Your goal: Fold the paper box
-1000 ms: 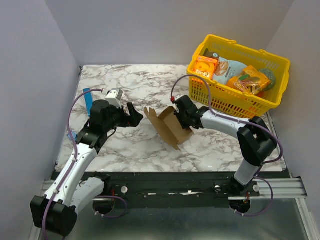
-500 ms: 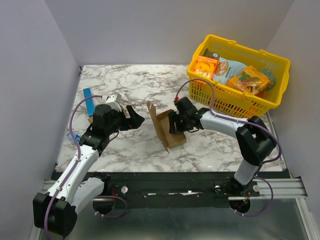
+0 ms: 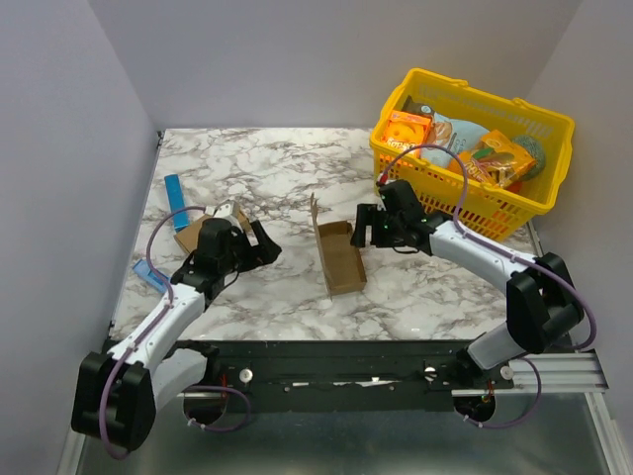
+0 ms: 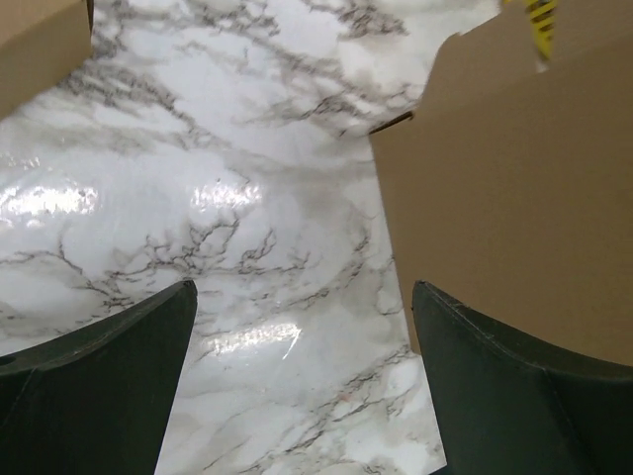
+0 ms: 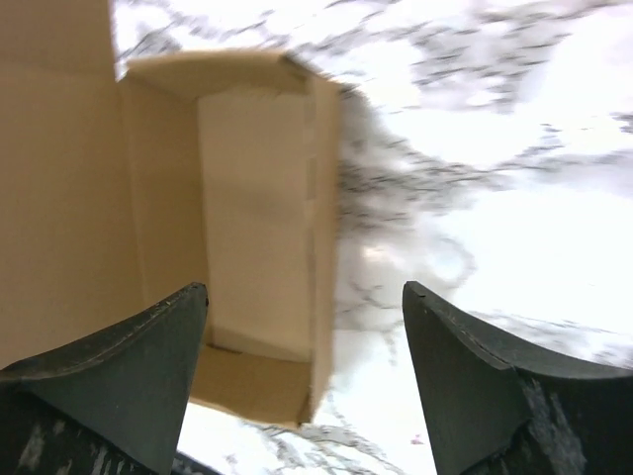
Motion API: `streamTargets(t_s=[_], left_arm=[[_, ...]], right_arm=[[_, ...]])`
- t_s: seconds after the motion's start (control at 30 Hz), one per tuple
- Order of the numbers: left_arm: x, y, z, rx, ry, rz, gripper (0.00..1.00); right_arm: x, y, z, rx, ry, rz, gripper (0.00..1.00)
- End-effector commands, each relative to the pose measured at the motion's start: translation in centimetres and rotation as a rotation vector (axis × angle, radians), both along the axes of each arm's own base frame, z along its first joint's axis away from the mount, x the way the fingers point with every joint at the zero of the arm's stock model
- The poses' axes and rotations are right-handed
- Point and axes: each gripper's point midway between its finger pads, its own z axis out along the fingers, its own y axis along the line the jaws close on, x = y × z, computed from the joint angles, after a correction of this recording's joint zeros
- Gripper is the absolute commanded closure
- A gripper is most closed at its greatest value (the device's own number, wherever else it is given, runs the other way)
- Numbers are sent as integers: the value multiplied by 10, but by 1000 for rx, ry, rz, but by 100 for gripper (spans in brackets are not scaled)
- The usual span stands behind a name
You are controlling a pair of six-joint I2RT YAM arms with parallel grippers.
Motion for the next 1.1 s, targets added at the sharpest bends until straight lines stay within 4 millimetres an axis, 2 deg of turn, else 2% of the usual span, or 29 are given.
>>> streamTargets(t_s=[0.0, 0.07, 0.1, 0.17, 0.2, 0.27, 0.3, 0.37, 0.4, 0.47, 0.5, 0.57, 0.6, 0.67, 0.7, 0.73, 0.77, 0.8, 0.83, 0.87, 0.9, 0.93, 1.07], left_arm=[[10, 2, -25, 38, 41, 14, 5], [16, -7, -28, 50, 33, -10, 6], [20, -10, -37, 63, 47, -13, 6], [26, -17, -40, 85, 45, -17, 5], [27, -20, -48, 90, 61, -20, 5], [36, -29, -47, 74, 35, -32, 5], [37, -34, -57, 79, 61, -51, 5], [52, -45, -51, 85, 40, -74, 6], [55, -50, -65, 112, 69, -84, 6], [76, -60, -58, 135, 17, -105, 5], [80, -64, -72, 149, 37, -122, 5], [96, -78, -66, 126, -6, -165, 6], [99, -84, -76, 123, 7, -189, 6], [111, -106, -62, 74, -57, -273, 6], [114, -112, -71, 70, -46, -296, 7], [123, -121, -60, 52, -80, -327, 7], [125, -132, -54, 29, -113, -387, 8], [125, -139, -57, 15, -117, -428, 9], [128, -149, -47, -8, -154, -471, 9], [123, -163, -38, -50, -196, -548, 10], [123, -168, -39, -49, -207, -576, 10], [126, -174, -30, -51, -237, -599, 10], [122, -184, -15, -54, -308, -672, 10]], right_arm=[[-4, -37, -14, -112, 7, -79, 13], [0, -53, -19, -147, 3, -126, 14], [-2, -60, -24, -170, 15, -143, 14], [-2, -77, -32, -230, 23, -181, 15], [-4, -83, -35, -258, 30, -191, 15], [-11, -91, -44, -293, 40, -196, 18], [-13, -92, -47, -295, 44, -194, 18], [-23, -85, -55, -266, 71, -159, 20], [-25, -79, -57, -253, 72, -147, 21], [-31, -67, -60, -249, 77, -112, 21], [-34, -61, -61, -240, 83, -105, 21], [-42, -47, -65, -217, 110, -66, 21], [-45, -42, -67, -206, 119, -58, 21], [-56, -30, -70, -203, 132, -21, 21], [-60, -26, -70, -200, 135, -9, 21], [-68, -16, -69, -184, 141, 32, 21], [-73, -10, -67, -169, 145, 51, 21], [-78, -4, -64, -149, 145, 67, 21], [-92, 8, -64, -121, 161, 126, 21], [-97, 15, -56, -97, 143, 149, 21], [-101, 21, -52, -75, 130, 170, 20], [-111, 25, -50, -56, 140, 201, 20], [-117, 23, -27, 15, 85, 204, 19]])
